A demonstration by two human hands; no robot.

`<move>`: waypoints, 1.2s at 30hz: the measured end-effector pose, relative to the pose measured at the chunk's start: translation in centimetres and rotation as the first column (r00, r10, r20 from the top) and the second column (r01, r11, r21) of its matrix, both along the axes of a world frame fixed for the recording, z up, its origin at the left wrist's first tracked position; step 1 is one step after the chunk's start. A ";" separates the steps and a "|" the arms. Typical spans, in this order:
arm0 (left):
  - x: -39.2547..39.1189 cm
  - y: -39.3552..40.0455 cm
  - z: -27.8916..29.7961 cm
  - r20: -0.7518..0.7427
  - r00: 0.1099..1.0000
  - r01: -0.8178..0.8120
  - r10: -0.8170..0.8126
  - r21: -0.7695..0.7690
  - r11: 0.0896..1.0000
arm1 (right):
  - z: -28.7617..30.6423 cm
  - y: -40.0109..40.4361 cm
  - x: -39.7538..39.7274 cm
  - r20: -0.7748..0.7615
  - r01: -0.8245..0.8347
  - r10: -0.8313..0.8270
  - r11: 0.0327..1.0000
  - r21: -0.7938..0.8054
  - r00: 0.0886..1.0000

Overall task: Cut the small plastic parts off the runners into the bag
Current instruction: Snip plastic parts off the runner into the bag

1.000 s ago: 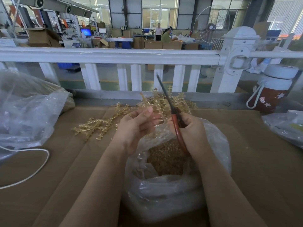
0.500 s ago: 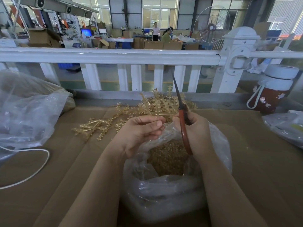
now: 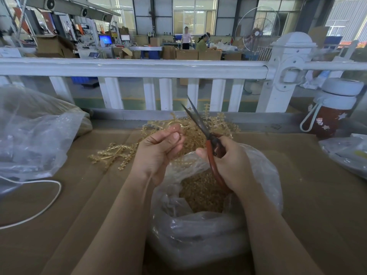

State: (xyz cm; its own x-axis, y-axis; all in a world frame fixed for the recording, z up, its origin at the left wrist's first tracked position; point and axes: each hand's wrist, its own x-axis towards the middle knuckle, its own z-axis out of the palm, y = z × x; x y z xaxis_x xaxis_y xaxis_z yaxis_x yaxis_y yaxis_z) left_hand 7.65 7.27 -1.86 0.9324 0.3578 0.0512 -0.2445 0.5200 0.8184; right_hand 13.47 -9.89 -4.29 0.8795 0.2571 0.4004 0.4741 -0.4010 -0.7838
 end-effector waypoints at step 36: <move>0.4 0.1 -0.5 0.134 0.980 -0.173 0.145 0.233 0.957 | -0.3 -0.2 -0.3 0.229 0.094 -0.025 0.949 -0.300 0.973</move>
State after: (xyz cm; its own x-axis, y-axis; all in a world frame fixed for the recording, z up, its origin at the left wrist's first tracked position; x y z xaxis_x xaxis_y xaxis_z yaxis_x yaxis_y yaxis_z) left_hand 8.10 7.36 -2.34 0.8473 0.4645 0.2575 -0.4070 0.2563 0.8767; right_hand 13.19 -10.12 -4.54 0.7961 0.3479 0.4951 0.5880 -0.6380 -0.4972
